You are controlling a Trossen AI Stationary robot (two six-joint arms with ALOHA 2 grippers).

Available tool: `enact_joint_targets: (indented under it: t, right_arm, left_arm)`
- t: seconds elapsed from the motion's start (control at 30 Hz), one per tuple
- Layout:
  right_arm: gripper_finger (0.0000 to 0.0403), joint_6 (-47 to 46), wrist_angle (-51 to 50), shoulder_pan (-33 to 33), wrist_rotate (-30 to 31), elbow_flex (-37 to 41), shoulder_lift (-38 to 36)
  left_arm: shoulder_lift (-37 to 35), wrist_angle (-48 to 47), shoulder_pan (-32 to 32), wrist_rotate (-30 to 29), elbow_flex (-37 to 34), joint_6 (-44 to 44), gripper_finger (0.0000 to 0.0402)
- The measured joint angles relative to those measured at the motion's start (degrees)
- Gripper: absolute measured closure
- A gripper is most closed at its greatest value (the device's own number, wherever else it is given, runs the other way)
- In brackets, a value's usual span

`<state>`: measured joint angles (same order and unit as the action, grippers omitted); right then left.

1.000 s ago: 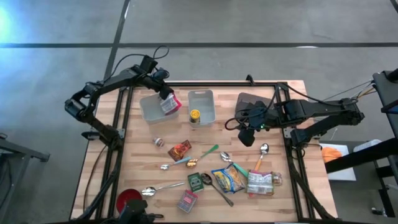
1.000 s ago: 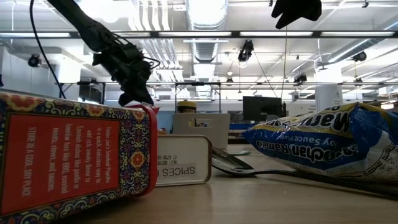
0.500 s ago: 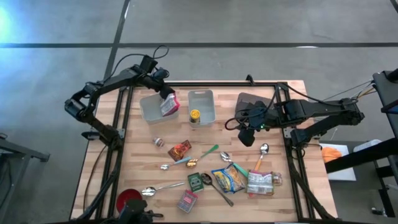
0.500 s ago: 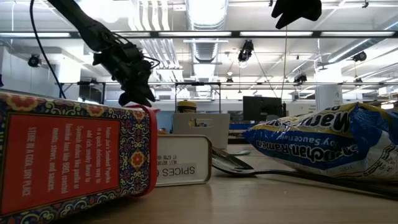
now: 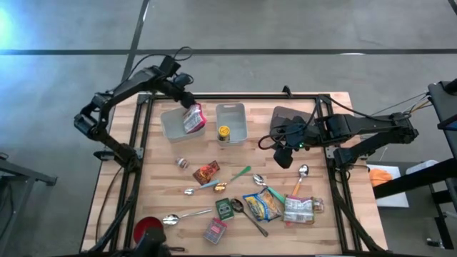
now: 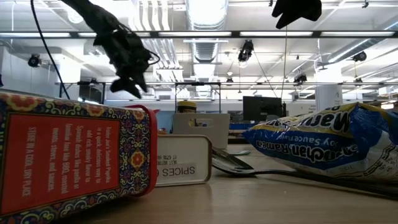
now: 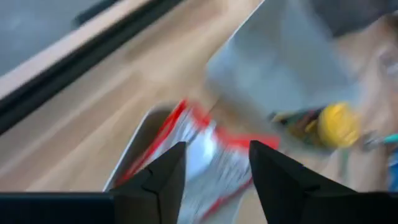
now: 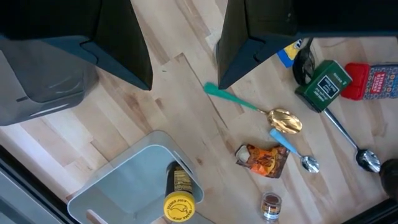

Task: Pick & Place Food Item
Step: Put the red noodle pack into the left gray bin

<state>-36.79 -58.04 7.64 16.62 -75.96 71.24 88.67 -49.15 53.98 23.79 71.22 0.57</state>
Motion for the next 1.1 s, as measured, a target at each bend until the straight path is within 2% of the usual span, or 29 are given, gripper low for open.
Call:
enact_joint_targets:
  t: [0.17,0.27,0.33,0.5,0.8,1.1]
  right_arm:
    - [0.0225,0.12,0.00,0.00,-0.19,0.00,0.00]
    - [0.0225,0.15,0.00,0.00,-0.19,0.00,0.00]
    - [0.0225,0.17,0.00,0.01,-0.19,0.00,0.00]
    - [0.0225,0.15,0.00,0.01,-0.23,0.00,0.00]
    - [0.0225,-0.20,0.01,0.01,-0.82,0.01,0.00]
    - [0.0225,-0.33,0.02,0.00,-1.54,0.00,0.00]
  left_arm:
    - [-0.01,-13.68,-4.00,-10.48,2.86,4.13,0.0301]
    - [-0.01,-15.76,-7.19,-14.75,1.39,7.78,0.0368]
    - [-0.01,-14.64,-9.21,-17.37,-0.57,8.49,0.0391]
    - [0.00,-9.14,-11.20,-19.42,-6.24,7.13,0.0399]
    - [0.04,-1.42,-11.15,-19.58,-14.71,-5.85,0.0401]
    - [0.04,4.43,-11.26,-20.88,-19.01,-17.33,0.0401]
